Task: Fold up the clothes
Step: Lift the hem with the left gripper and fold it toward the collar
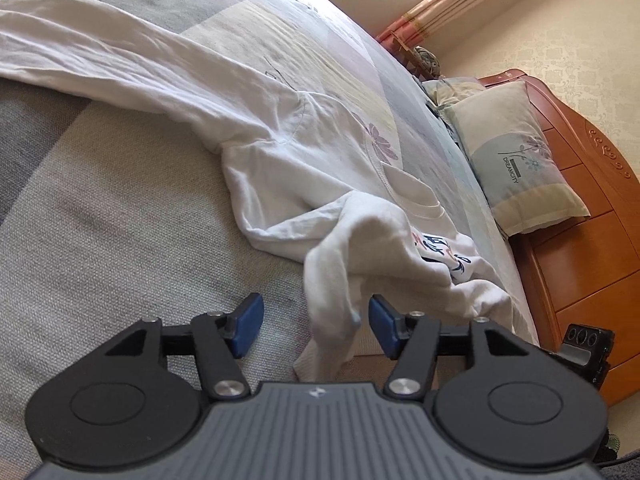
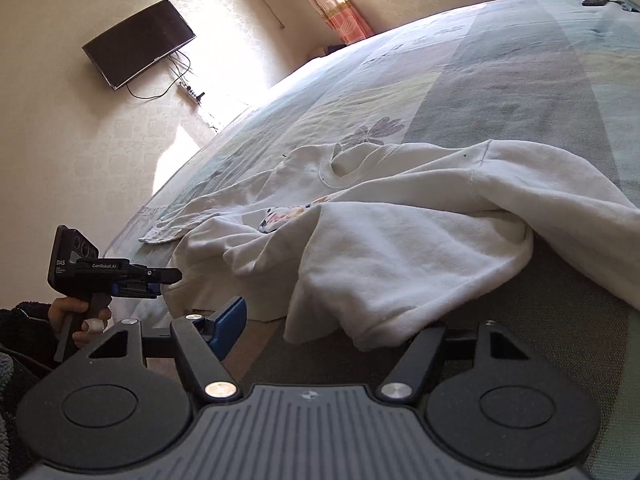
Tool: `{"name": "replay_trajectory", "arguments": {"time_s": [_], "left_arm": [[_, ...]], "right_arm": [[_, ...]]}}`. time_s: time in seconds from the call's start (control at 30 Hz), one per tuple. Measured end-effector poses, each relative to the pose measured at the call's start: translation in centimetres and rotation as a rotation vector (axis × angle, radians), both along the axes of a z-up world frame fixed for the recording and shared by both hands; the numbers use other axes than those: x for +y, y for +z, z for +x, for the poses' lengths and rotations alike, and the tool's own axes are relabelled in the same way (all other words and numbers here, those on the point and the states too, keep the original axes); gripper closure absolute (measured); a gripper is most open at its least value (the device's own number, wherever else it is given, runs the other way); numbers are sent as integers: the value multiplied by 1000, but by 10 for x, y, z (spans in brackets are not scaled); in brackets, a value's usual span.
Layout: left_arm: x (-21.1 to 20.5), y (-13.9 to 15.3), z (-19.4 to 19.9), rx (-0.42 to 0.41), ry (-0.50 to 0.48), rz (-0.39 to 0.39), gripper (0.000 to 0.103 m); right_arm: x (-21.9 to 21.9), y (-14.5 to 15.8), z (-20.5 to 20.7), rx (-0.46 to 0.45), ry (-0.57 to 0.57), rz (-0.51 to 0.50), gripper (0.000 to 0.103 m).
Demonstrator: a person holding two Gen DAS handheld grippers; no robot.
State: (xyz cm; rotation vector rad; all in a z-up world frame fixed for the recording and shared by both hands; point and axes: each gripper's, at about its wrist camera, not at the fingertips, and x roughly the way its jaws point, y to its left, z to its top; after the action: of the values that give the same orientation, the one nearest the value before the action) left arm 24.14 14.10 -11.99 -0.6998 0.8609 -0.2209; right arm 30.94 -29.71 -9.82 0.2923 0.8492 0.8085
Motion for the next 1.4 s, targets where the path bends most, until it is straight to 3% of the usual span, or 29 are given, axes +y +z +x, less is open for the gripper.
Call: {"name": "replay_trajectory", "arguments": {"time_s": [0.17,0.23,0.33,0.4,0.47,0.53,0.57,0.6,0.63,0.73,0.93,1.1,1.27,1.4], "left_arm": [[-14,3,4,3,-69,-2,41],[-17,0,-3,-7,-69,-4,41],[-15,-7,-6,-38,-20,-46,45],[-12,-11,-4,-39,9,-71,54],[-13,-14,-3,-35,28,-71,79],[-16,-18,-2,-27,35,-48,97],[-16,-18,-2,-24,38,-47,97],[-16,-16,-3,-30,38,-49,97],[-17,-14,-4,-37,37,-50,97],[-18,-1,-10,-72,20,-39,98],[-20,42,-30,-156,-60,6,99],[-26,71,-46,-170,-167,37,99],[-31,82,-73,-109,-253,35,99],[-32,73,-98,-17,-288,-1,99]], "right_arm": [[-13,-18,10,53,-90,57,37],[-16,-20,7,61,-118,44,52],[-22,-26,0,90,-160,87,57],[-24,-29,-4,115,-189,121,58],[-22,-27,-12,121,-193,139,58],[-18,-26,-20,115,-189,132,59],[-16,-27,-22,120,-199,121,61],[-15,-29,-24,126,-211,109,73],[-16,-28,-25,132,-223,111,80],[-19,-23,-27,141,-251,126,86],[-22,17,-41,100,-223,87,87],[-25,58,-64,71,-170,21,88],[-30,81,-94,111,-116,-24,88],[-37,82,-121,178,-93,-66,88]]}}
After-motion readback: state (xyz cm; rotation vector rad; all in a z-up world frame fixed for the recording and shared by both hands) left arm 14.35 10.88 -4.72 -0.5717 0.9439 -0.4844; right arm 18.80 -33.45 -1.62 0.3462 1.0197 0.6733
